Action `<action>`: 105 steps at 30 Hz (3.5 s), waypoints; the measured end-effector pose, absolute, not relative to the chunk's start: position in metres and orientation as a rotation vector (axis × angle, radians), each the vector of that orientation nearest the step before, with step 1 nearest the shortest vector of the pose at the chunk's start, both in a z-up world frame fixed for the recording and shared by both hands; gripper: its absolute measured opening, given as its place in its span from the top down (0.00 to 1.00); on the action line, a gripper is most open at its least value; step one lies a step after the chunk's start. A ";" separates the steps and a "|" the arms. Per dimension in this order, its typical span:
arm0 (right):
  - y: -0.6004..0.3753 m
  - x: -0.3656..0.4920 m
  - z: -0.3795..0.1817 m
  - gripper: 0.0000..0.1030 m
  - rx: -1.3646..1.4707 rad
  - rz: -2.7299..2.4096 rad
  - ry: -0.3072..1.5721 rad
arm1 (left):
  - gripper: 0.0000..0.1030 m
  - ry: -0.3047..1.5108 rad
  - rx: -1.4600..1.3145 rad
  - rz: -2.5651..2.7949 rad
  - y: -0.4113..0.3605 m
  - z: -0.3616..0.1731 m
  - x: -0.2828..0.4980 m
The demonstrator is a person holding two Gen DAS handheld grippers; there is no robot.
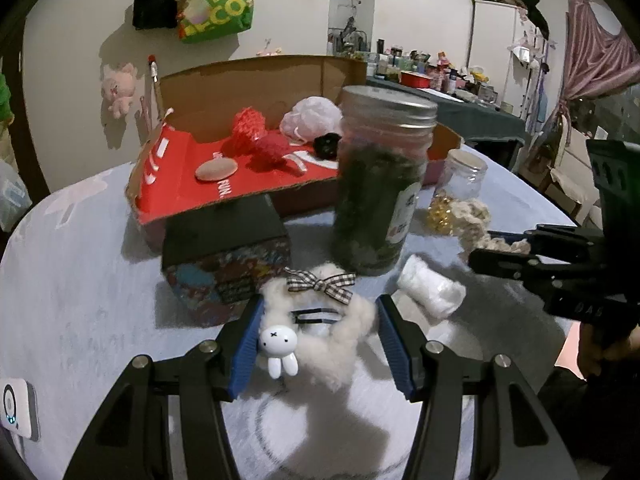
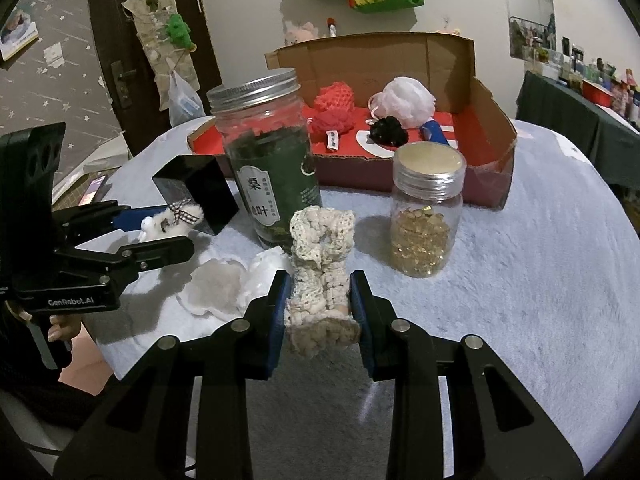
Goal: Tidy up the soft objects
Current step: 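Lift and carry the bunny clip and beige scrunchie with both tools toward the box, then lower the bunny clip and beige scrunchie onto the red liner and open both tools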
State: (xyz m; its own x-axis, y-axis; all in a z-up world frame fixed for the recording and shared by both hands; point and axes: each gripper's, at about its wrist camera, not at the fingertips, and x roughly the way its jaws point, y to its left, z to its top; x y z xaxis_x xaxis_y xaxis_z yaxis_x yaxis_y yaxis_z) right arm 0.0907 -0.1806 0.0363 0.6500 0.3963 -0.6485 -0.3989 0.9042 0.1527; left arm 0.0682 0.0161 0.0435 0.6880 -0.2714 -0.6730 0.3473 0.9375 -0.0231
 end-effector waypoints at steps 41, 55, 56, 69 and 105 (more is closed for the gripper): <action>-0.258 0.152 0.056 0.72 -0.186 0.414 0.752 | 0.44 0.679 0.211 -0.314 0.118 0.064 0.122; -0.238 0.211 0.094 0.72 -0.203 0.517 0.755 | 0.44 0.691 0.222 -0.404 0.087 0.108 0.184; -0.234 0.218 0.095 0.72 -0.197 0.525 0.768 | 0.44 0.705 0.215 -0.402 0.083 0.108 0.189; -0.189 0.295 0.064 0.72 -0.192 0.478 1.017 | 0.44 0.934 0.245 -0.354 0.035 0.077 0.258; -0.167 0.309 0.042 0.48 -0.266 0.448 1.118 | 0.33 1.094 0.290 -0.328 0.026 0.049 0.283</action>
State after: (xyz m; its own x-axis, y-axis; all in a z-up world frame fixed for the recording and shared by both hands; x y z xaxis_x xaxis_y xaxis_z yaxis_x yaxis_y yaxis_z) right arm 0.3092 -0.1675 0.0422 0.3623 0.2123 -0.9075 -0.4736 0.8806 0.0169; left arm 0.2830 0.0258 0.0485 0.4201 -0.1162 -0.9000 0.3983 0.9147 0.0678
